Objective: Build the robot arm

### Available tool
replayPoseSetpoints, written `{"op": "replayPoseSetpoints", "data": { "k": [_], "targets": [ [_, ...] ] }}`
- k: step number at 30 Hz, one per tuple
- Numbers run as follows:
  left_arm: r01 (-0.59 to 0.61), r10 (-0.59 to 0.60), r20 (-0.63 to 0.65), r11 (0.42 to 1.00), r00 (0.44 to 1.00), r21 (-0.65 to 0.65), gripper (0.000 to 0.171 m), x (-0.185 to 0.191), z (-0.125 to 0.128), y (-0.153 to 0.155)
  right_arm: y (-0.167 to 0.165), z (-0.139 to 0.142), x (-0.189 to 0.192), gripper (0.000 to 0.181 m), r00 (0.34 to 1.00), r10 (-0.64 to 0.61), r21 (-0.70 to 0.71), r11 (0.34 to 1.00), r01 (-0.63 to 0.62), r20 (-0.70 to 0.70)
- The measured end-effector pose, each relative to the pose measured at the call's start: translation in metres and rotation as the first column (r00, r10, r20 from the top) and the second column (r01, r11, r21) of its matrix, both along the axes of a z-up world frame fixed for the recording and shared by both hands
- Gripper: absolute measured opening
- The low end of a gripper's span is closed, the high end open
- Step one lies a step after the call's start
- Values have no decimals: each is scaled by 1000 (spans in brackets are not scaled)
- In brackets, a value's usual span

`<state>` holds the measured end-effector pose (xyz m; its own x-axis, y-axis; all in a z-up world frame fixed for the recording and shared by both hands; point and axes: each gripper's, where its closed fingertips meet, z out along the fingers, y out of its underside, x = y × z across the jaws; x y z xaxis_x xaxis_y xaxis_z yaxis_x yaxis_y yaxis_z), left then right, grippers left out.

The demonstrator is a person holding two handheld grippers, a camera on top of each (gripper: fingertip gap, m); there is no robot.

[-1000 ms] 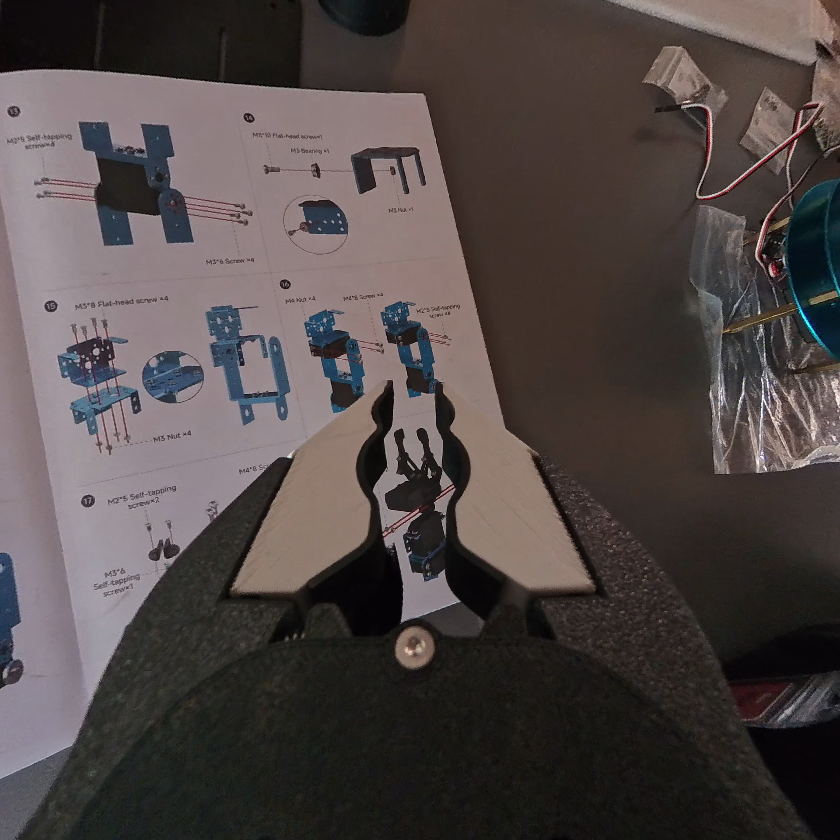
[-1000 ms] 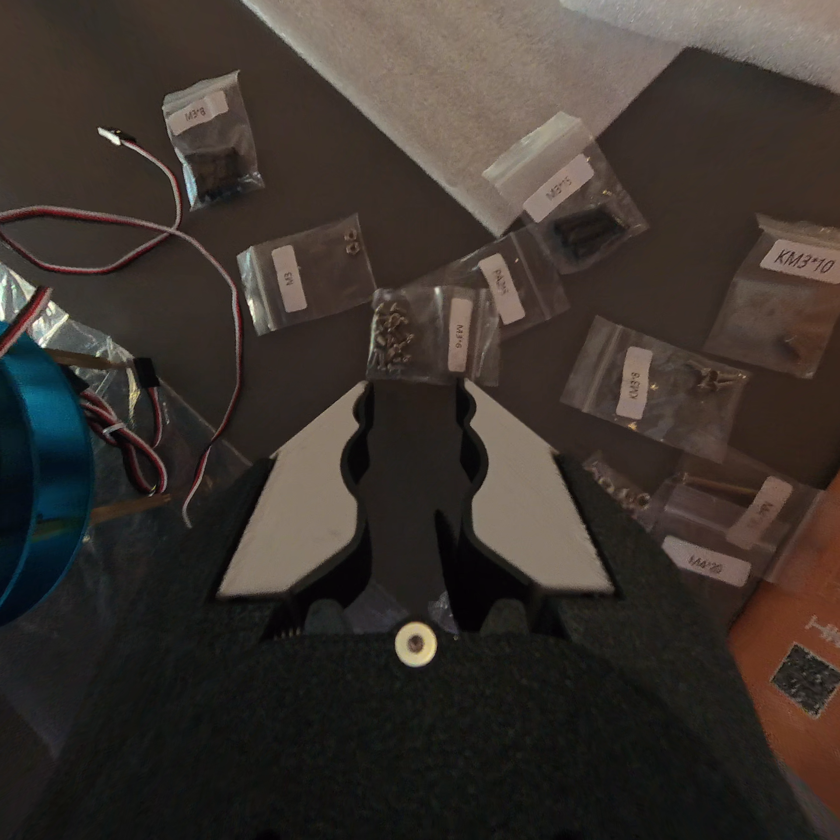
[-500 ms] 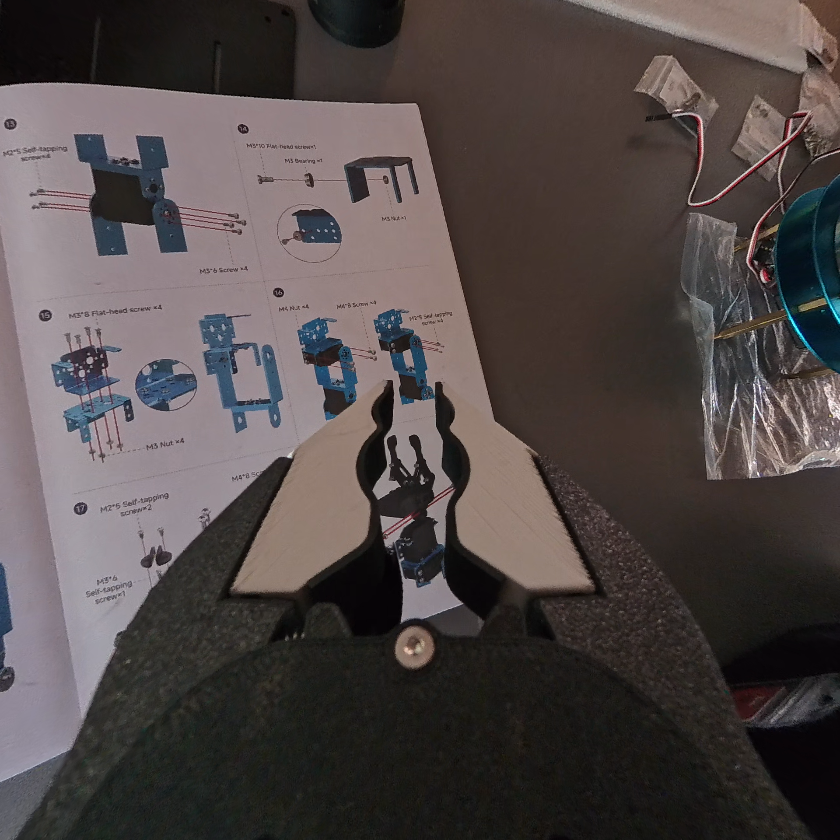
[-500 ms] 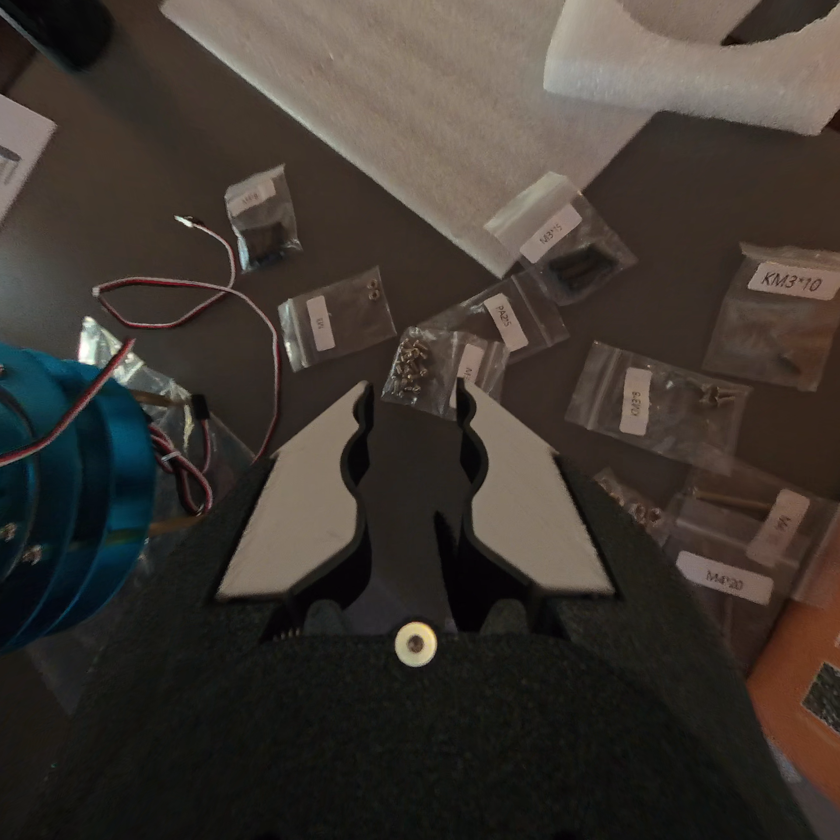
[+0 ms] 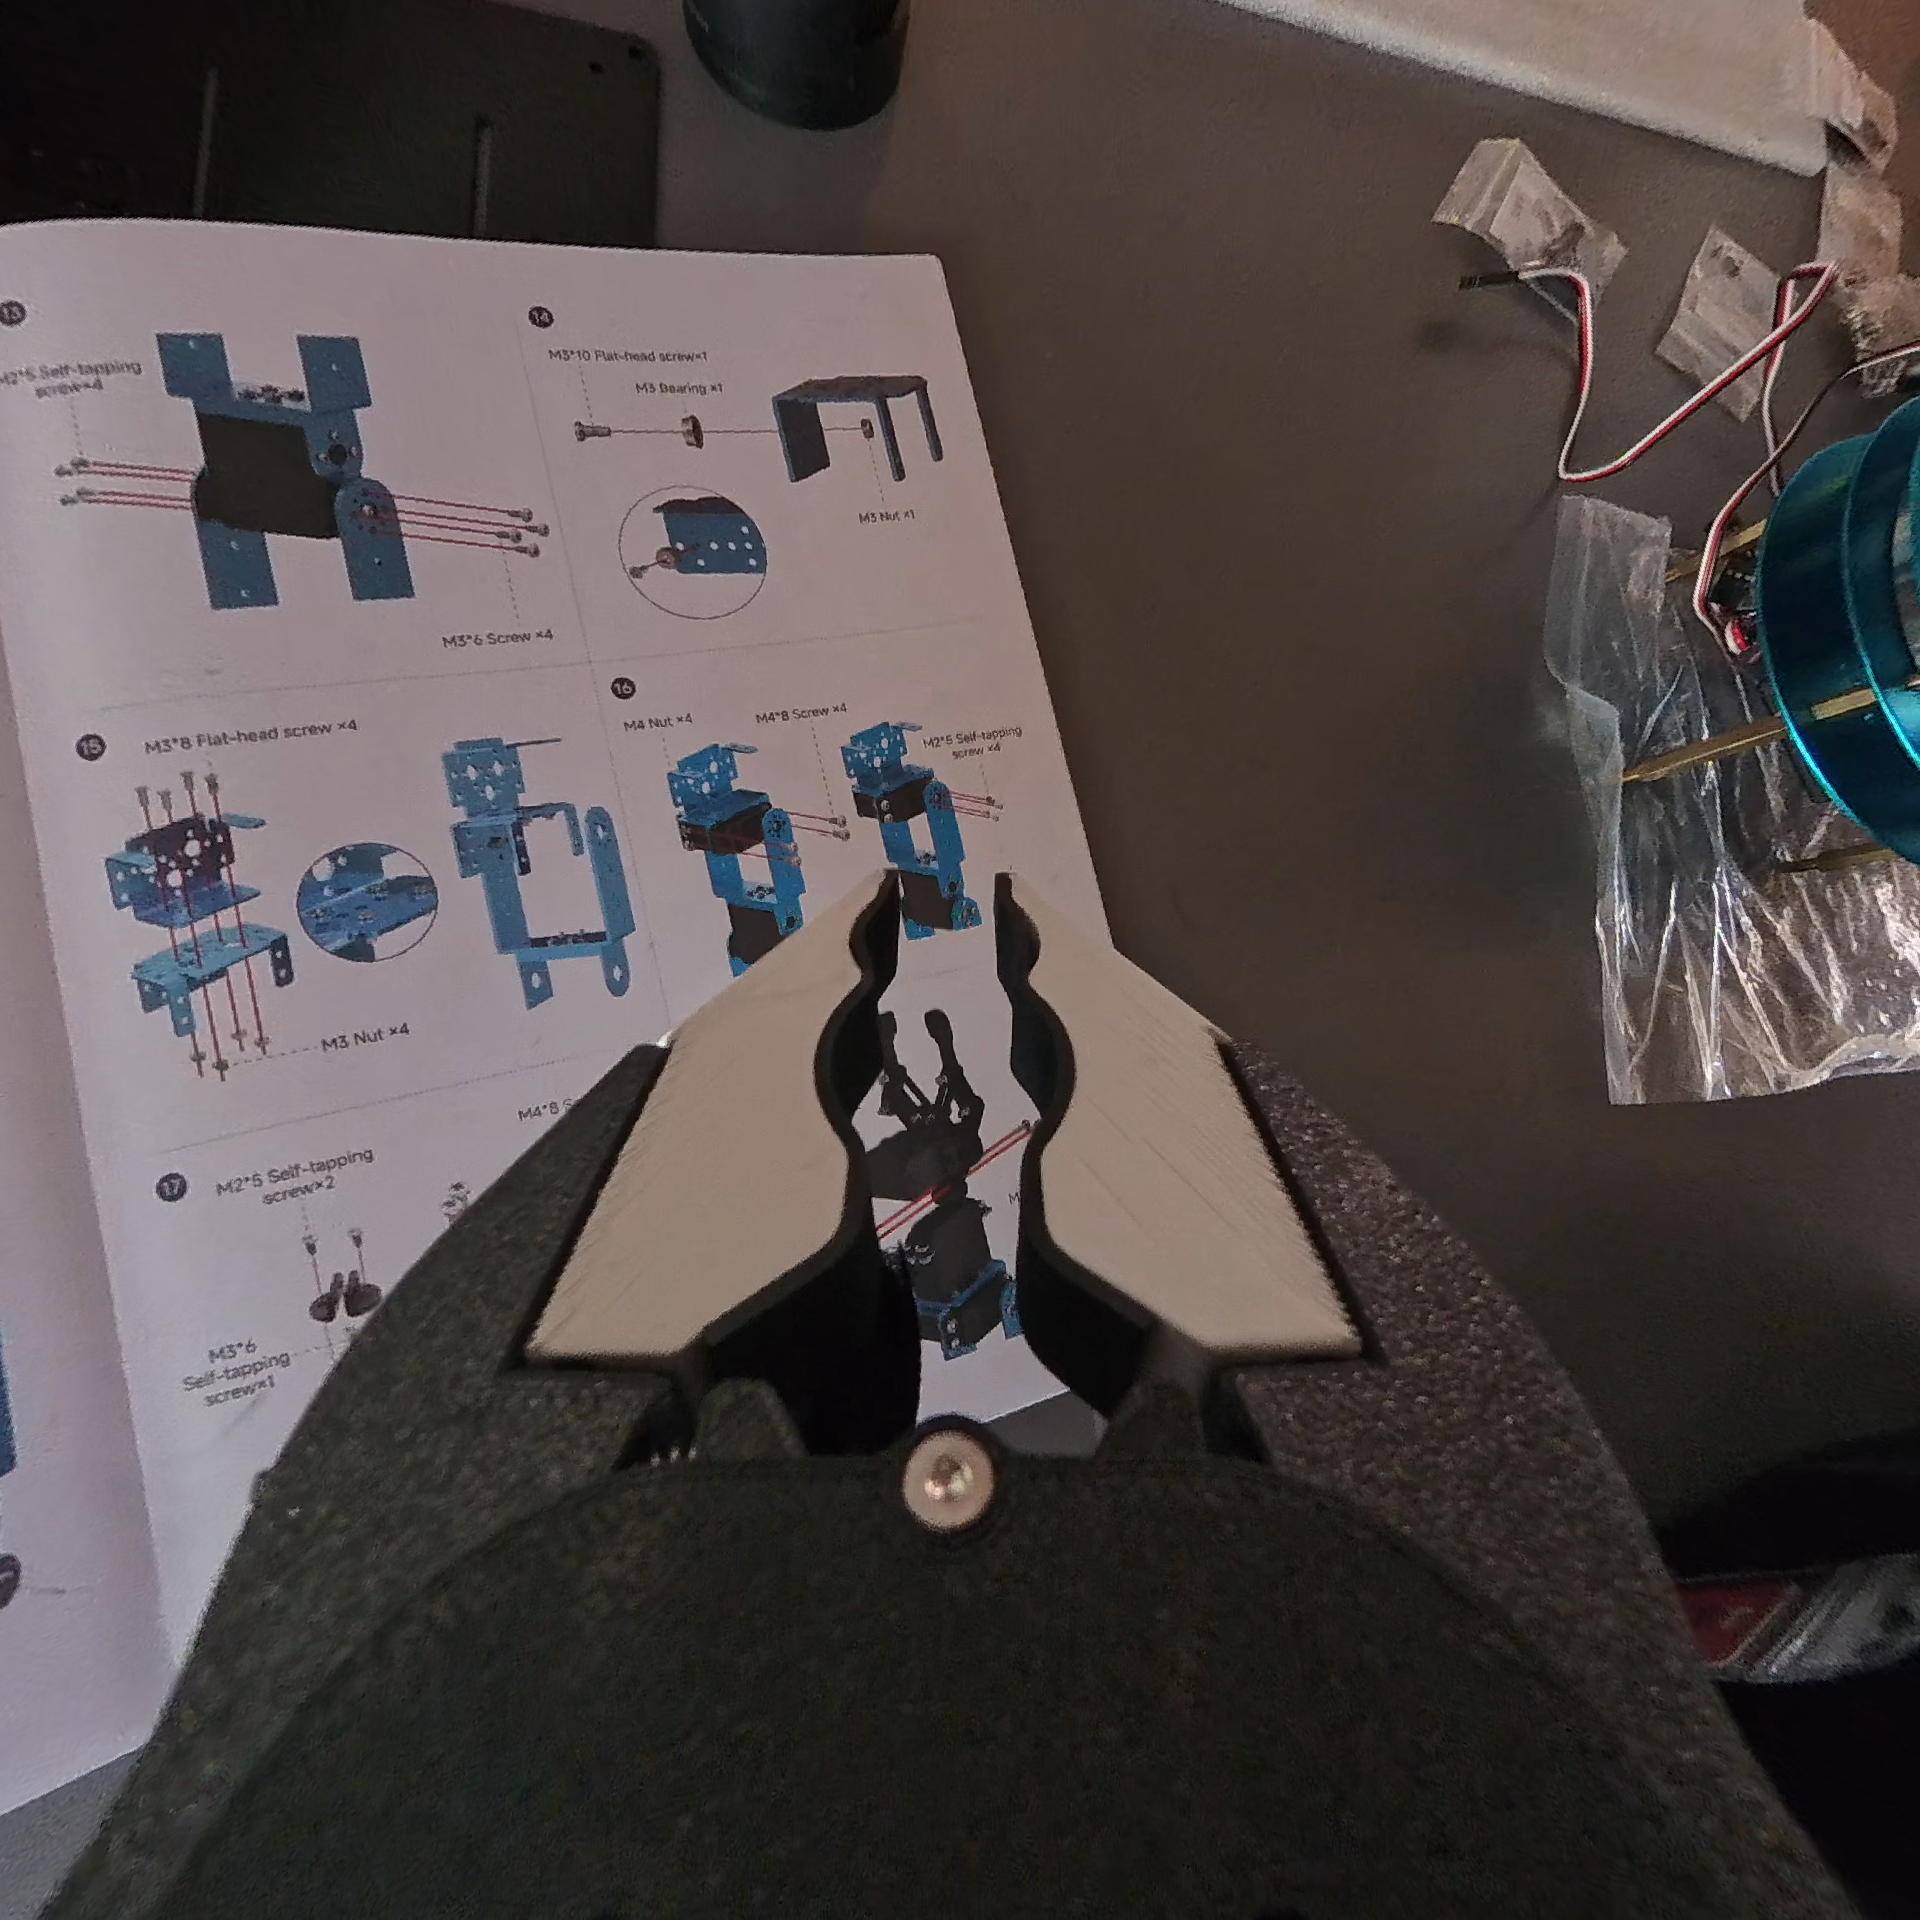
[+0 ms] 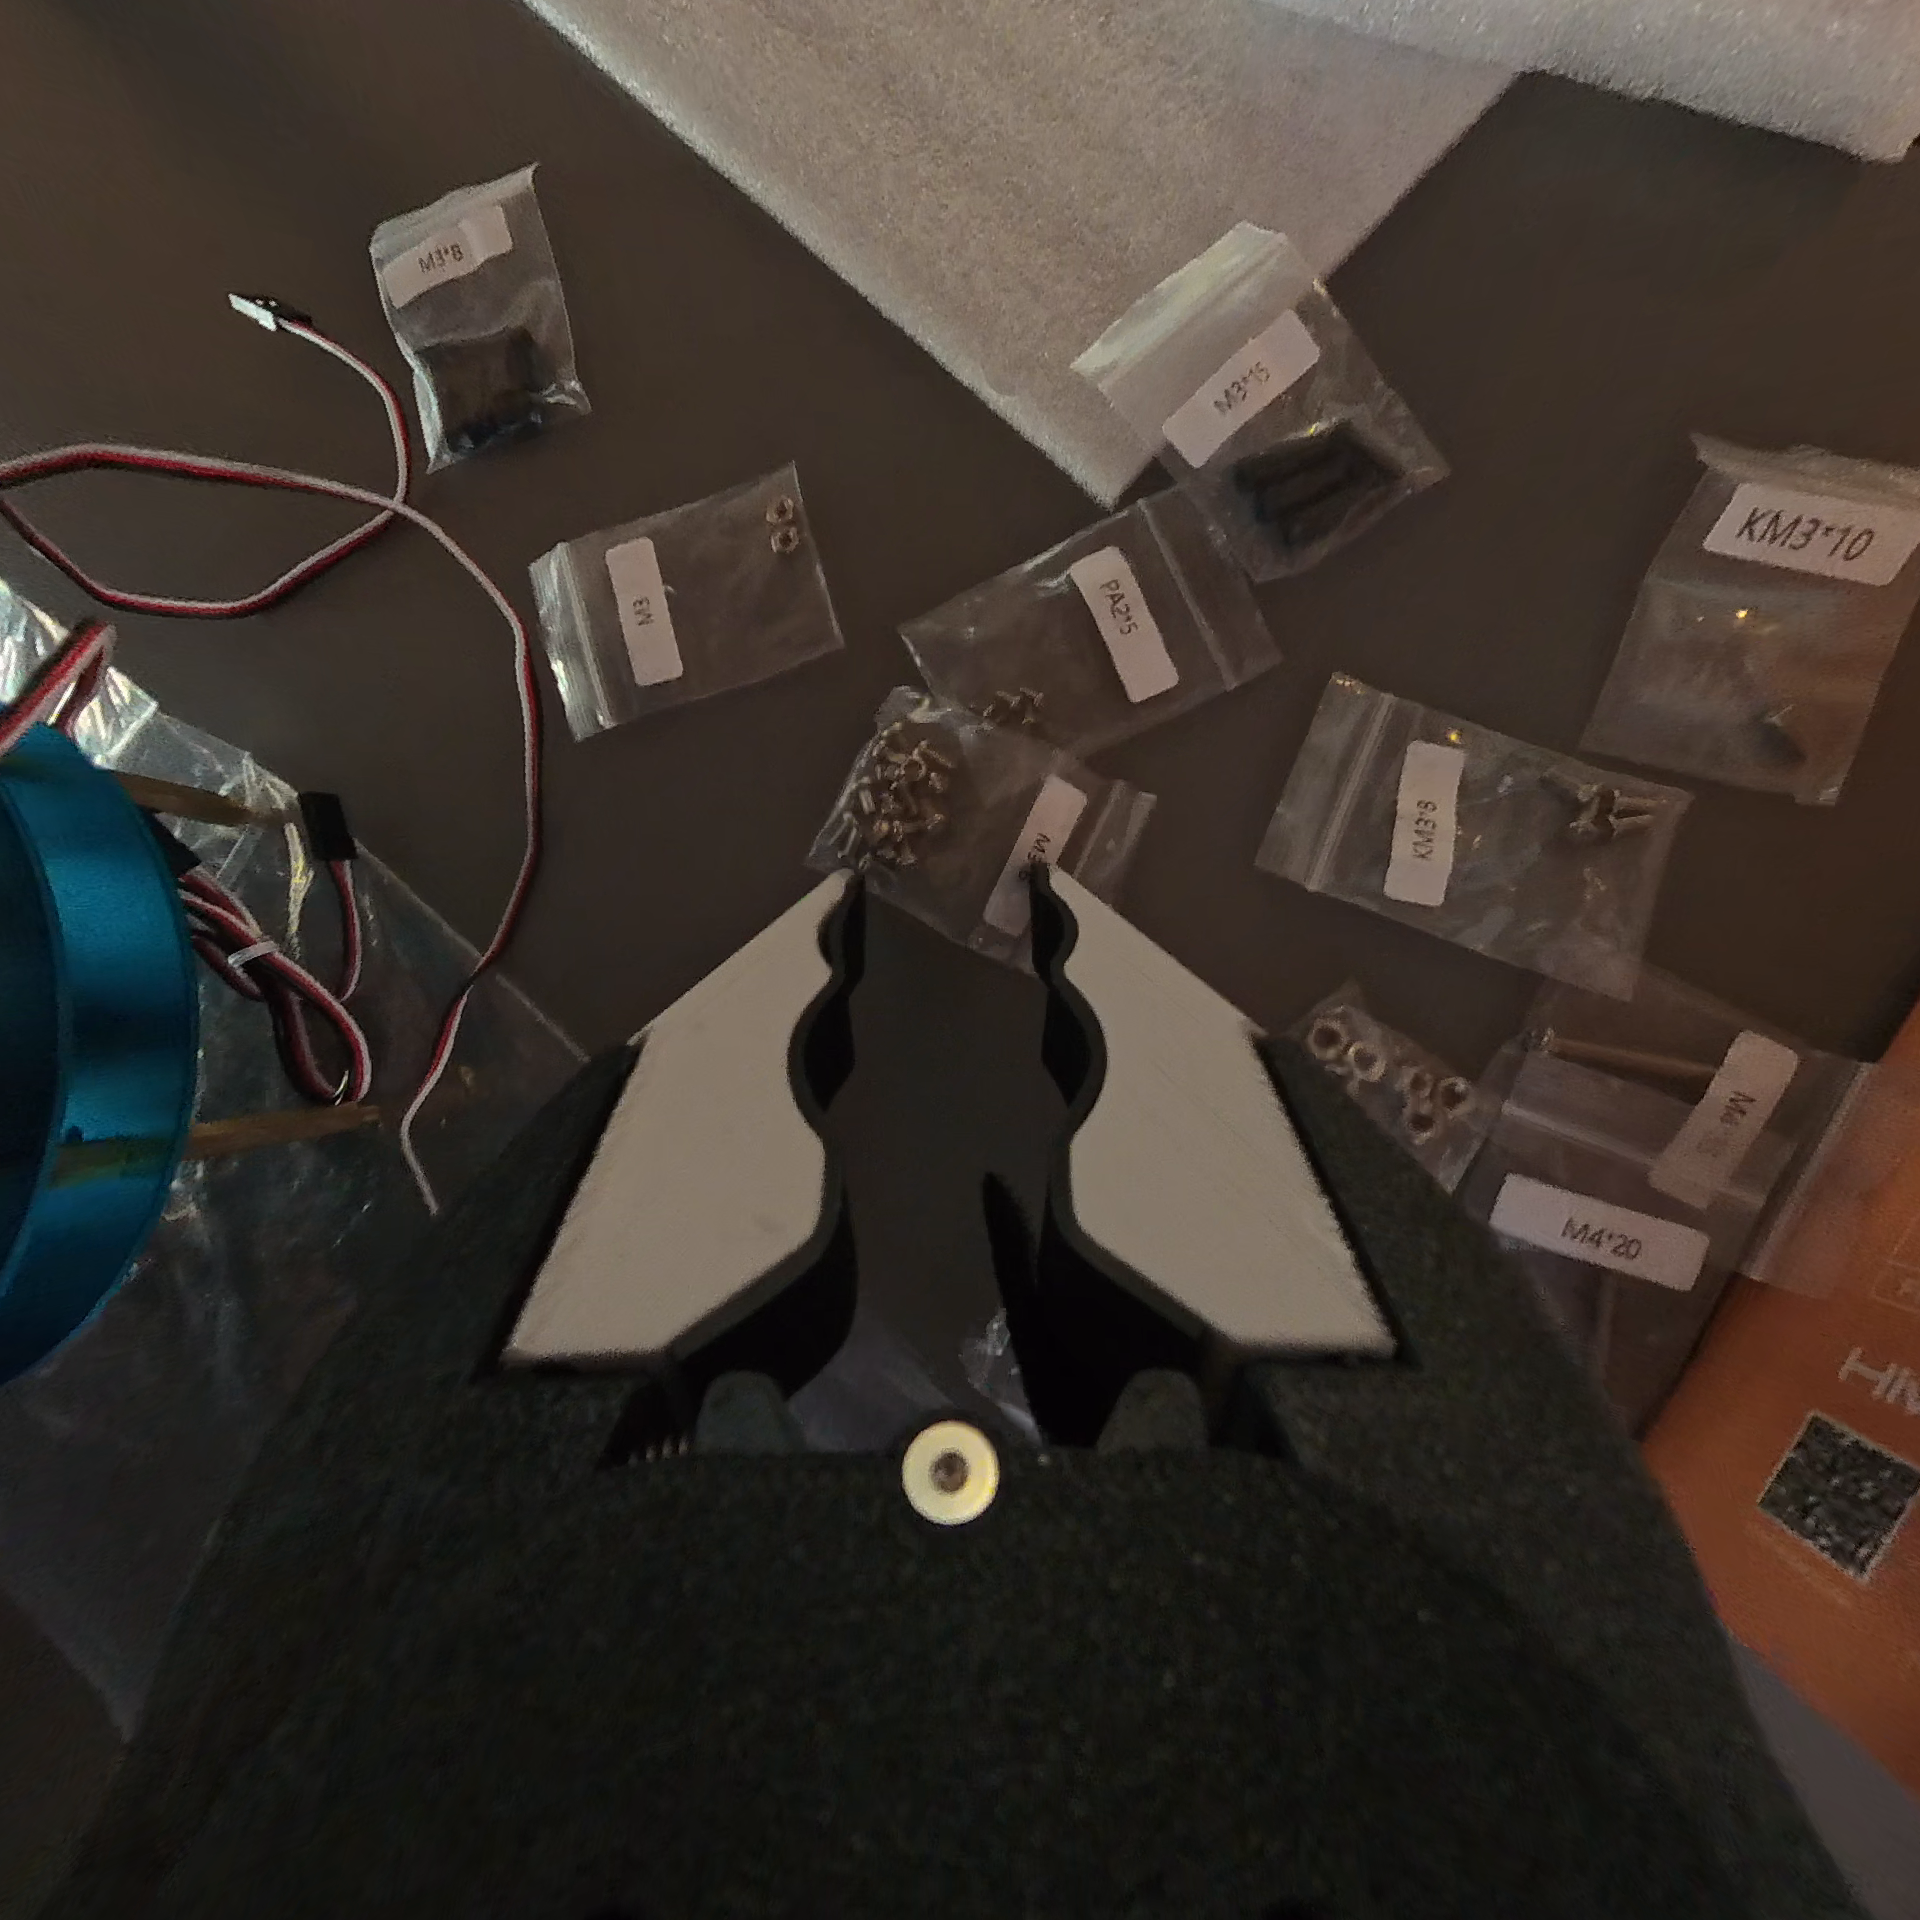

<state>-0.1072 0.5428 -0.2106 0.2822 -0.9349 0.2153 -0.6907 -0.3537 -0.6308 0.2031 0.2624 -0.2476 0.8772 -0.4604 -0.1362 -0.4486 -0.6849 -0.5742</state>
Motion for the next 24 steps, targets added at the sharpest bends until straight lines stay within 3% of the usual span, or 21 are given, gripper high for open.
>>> {"op": "replayPoseSetpoints", "data": {
  "k": [8, 11, 15, 19, 24],
  "targets": [
    [-13, 13, 11, 1000, 1000, 14, 17, -2, 6, 3, 16, 5, 24, 32, 999, -14, -6, 1000, 14, 42],
    [-16, 15, 15, 1000, 1000, 22, 17, -4, 9, 5, 46, 29, 6, 34, 985, 145, 90, 984, -153, 91],
    [-9, 9, 23, 1000, 1000, 15, 17, -2, 9, 2, 94, 25, -18, 33, 912, 392, 49, 915, -400, 123],
    [10, -11, 30, 999, 999, 32, 17, 0, 11, -3, 145, 19, -31, 32, 856, 510, 88, 852, -516, 82],
    [-14, 12, 41, 999, 999, 38, 17, -6, 13, -1, 160, -1, -40, 30, 820, 559, 9, 826, -564, 128]
  ]
}}
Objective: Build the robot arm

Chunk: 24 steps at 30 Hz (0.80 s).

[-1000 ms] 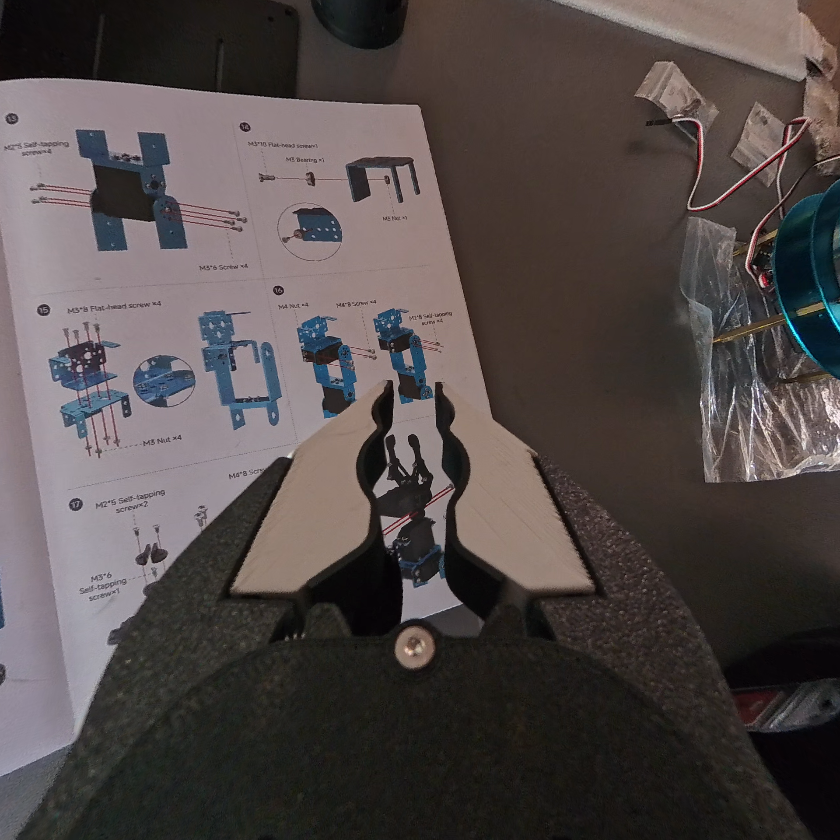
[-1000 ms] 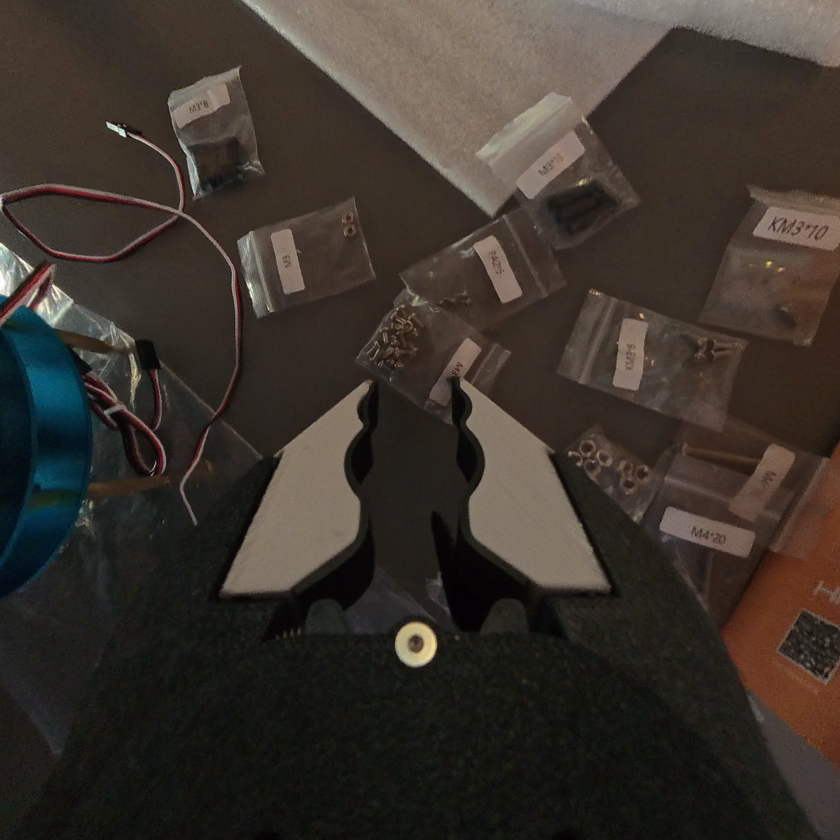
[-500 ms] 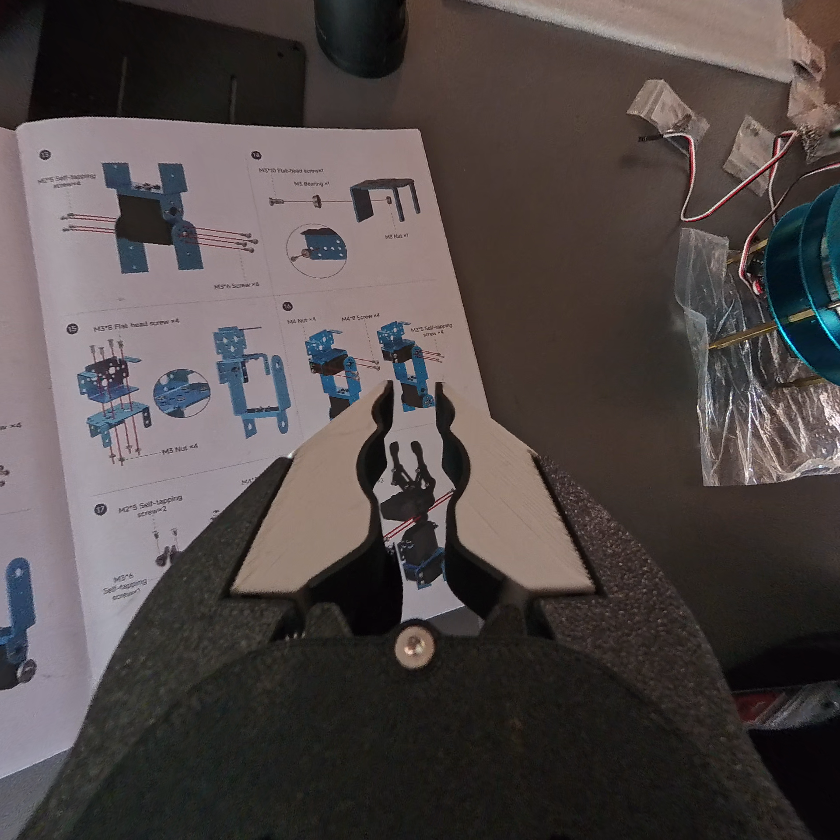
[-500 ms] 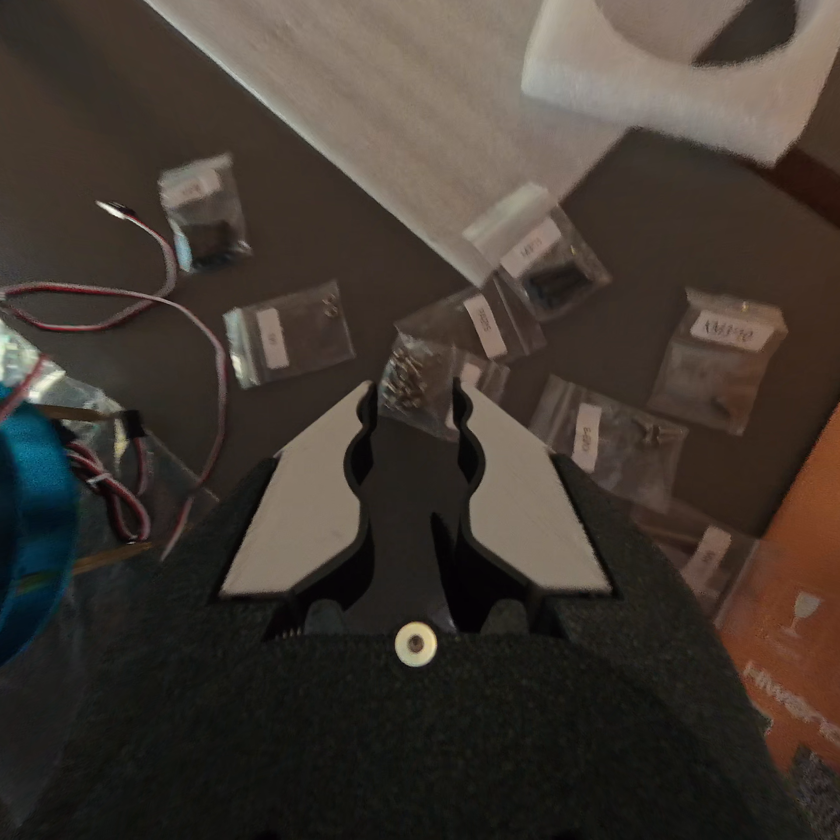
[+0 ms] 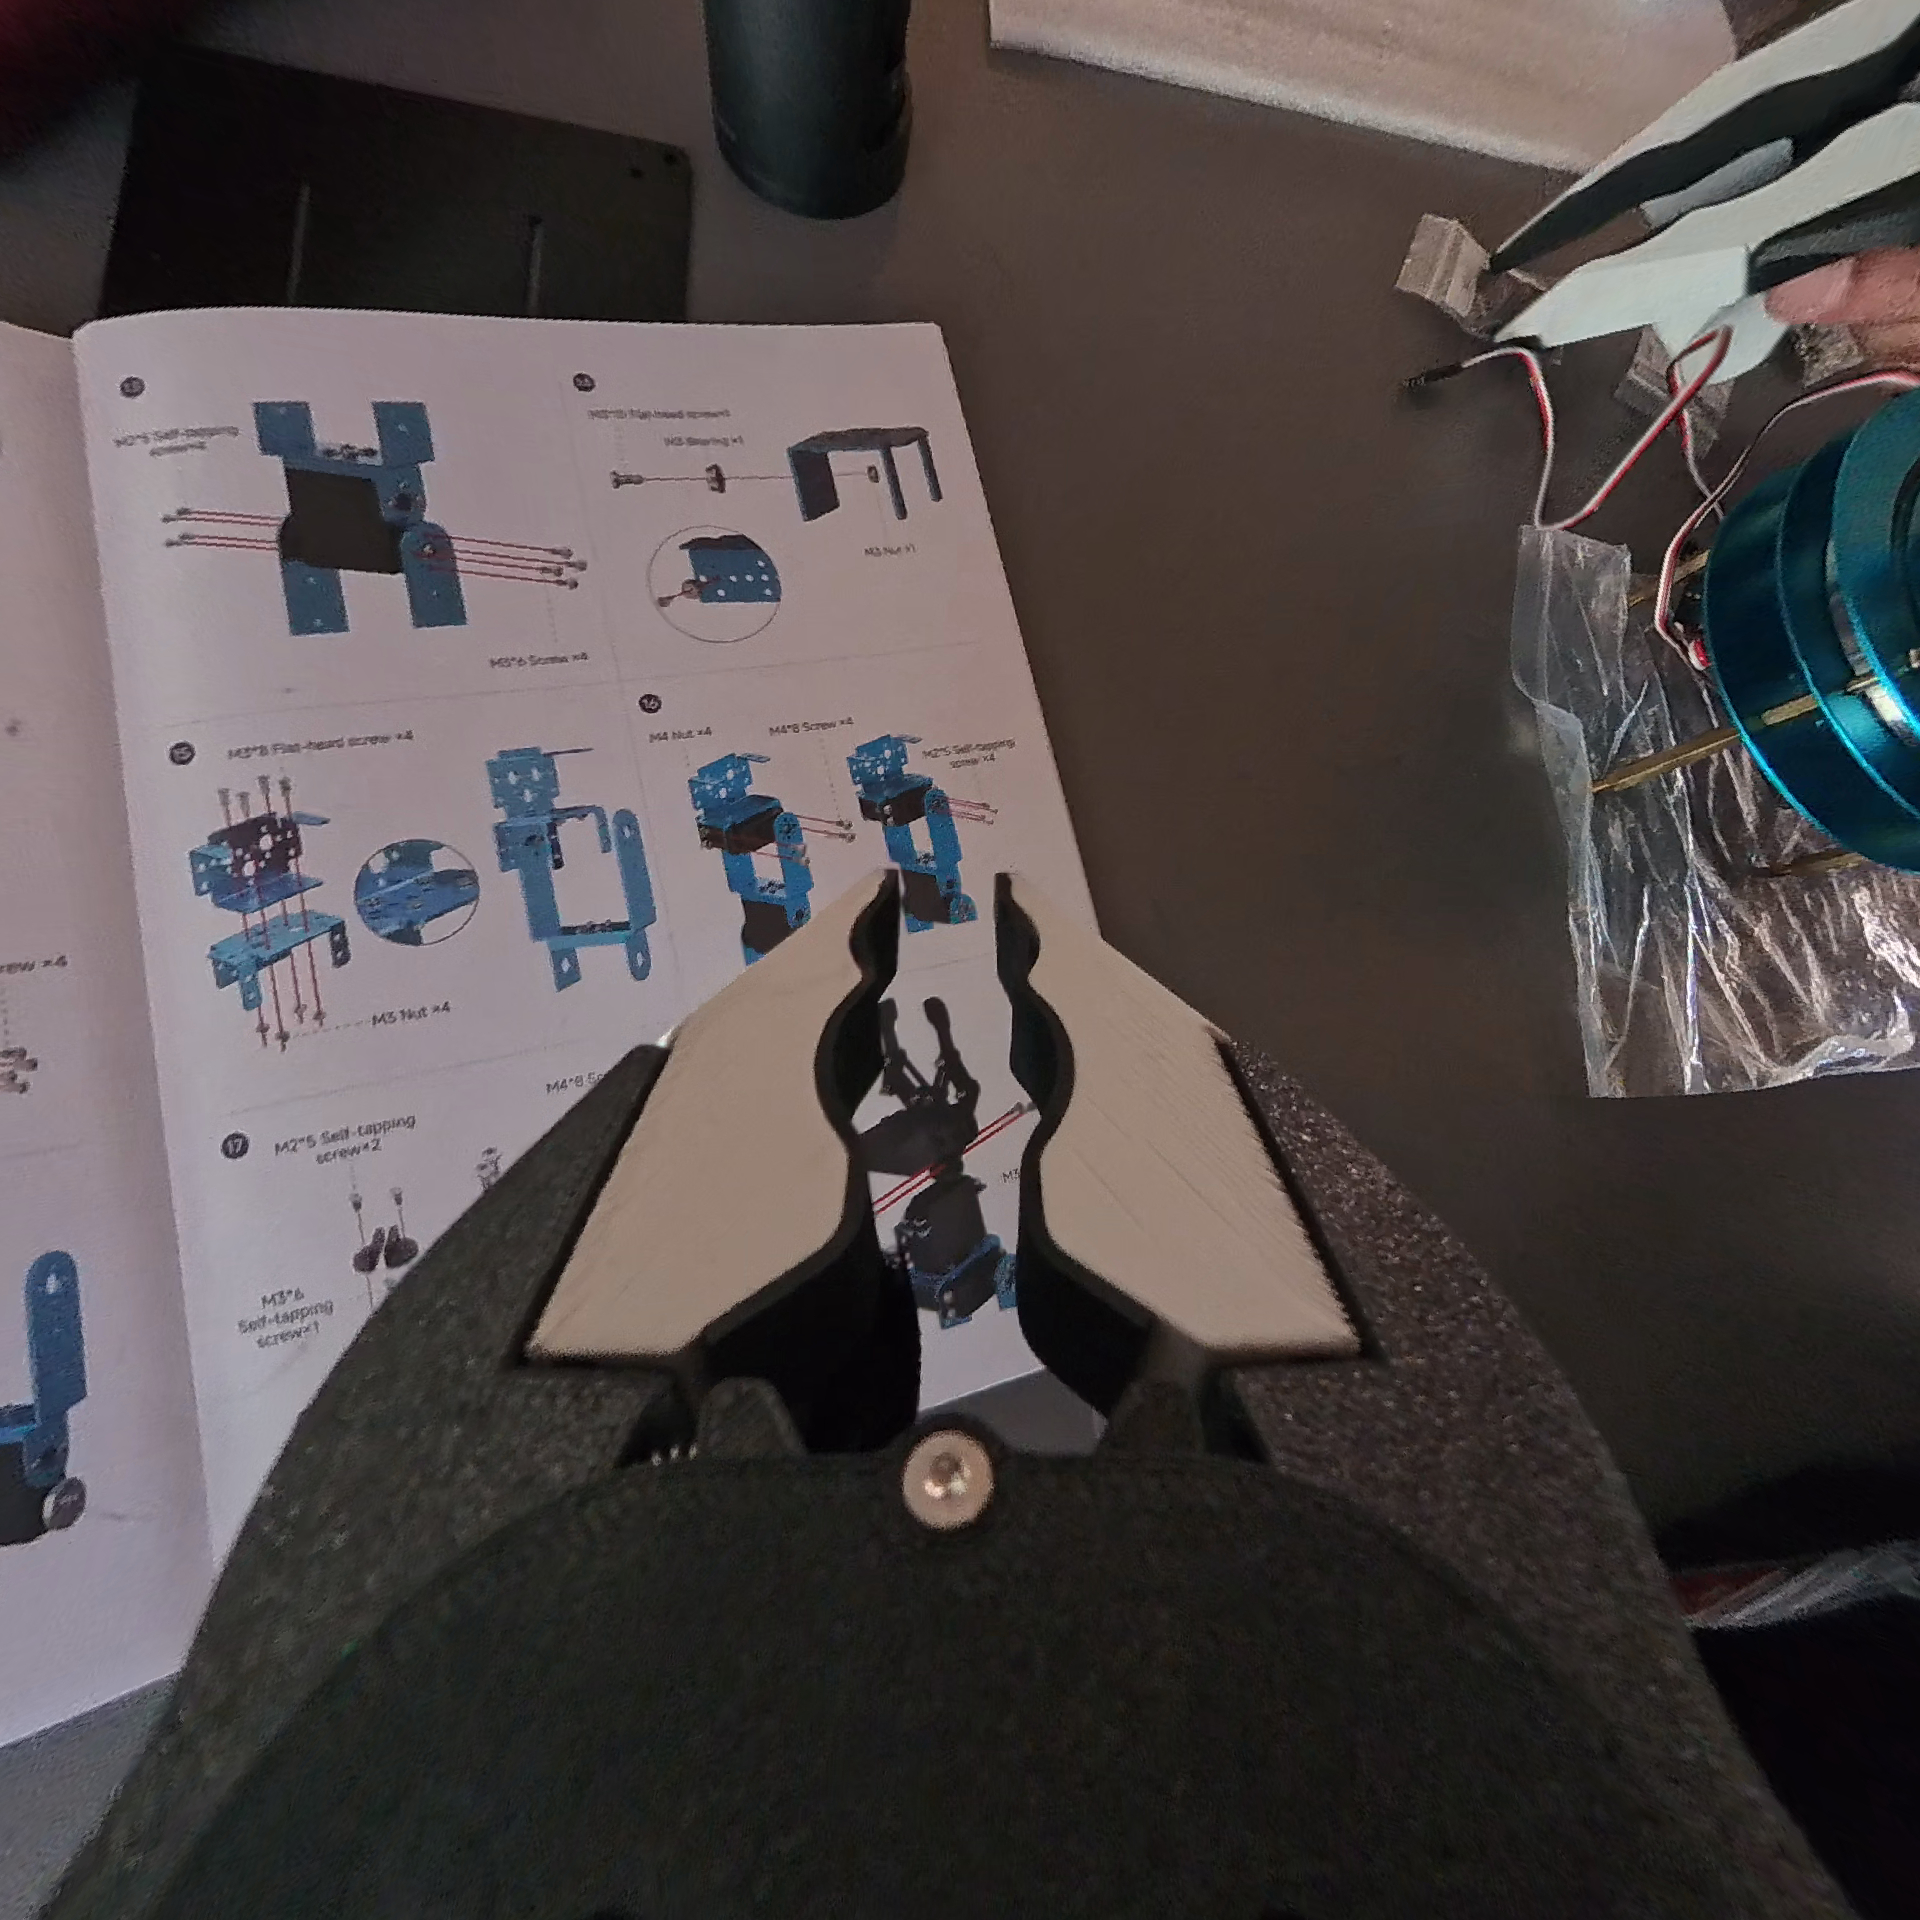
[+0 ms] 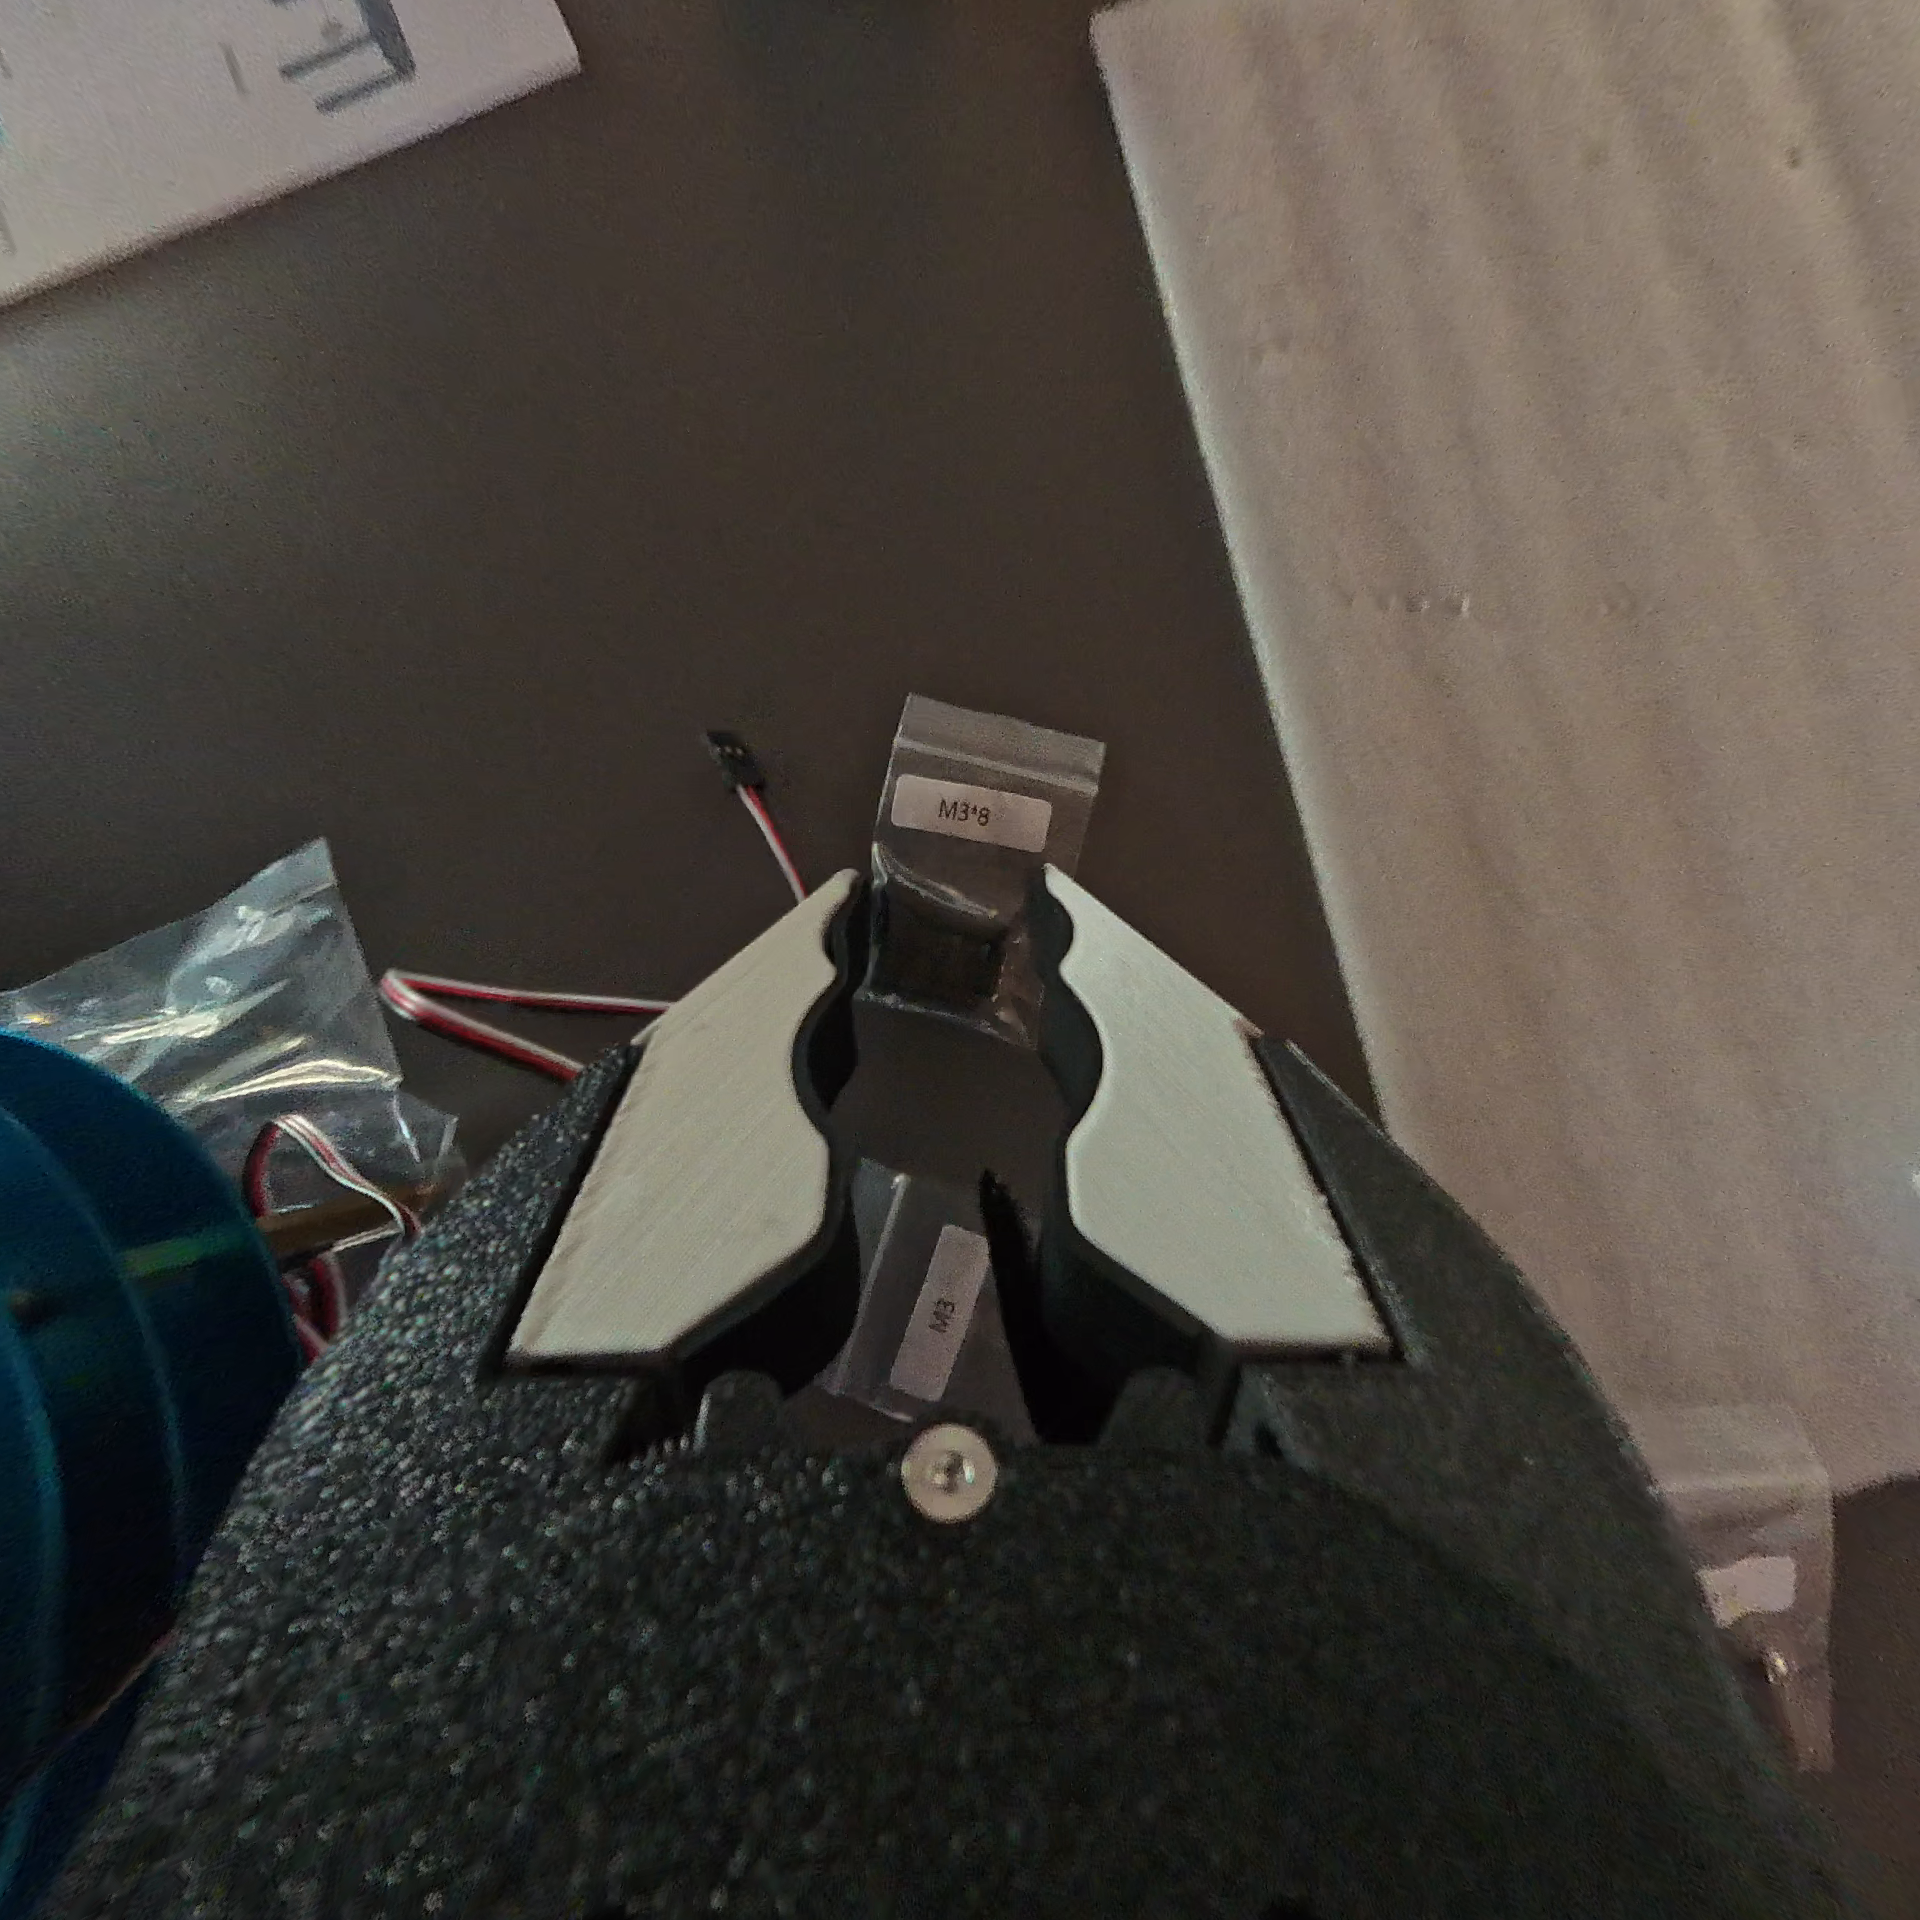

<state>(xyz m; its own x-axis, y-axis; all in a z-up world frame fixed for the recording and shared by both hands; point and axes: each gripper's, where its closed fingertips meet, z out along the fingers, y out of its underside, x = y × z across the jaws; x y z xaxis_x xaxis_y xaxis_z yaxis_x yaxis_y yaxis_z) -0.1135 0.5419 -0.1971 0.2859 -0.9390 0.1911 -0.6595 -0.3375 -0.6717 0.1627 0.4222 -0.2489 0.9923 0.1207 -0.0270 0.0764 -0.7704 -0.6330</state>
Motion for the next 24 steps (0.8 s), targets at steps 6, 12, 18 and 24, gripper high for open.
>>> {"op": "replayPoseSetpoints", "data": {
  "k": [6, 12, 18, 24],
  "targets": [
    [-5, 5, 9, 1000, 1000, -2, 17, -2, 2, 5, -32, 0, 33, 31, 984, -179, -24, 983, 180, 24],
    [33, -33, 7, 999, 999, 3, 17, 5, 1, 2, -101, 42, 53, 32, 918, -397, 54, 916, 397, -17],
    [75, -75, -11, 997, 997, -14, 17, 16, -4, -8, -225, 29, 28, 33, 764, -645, -3, 764, 645, 17],
    [158, -158, -7, 987, 987, 1, 17, 40, 1, -32, -251, 2, 10, 32, 716, -698, -28, 716, 697, -32]
  ]
}}
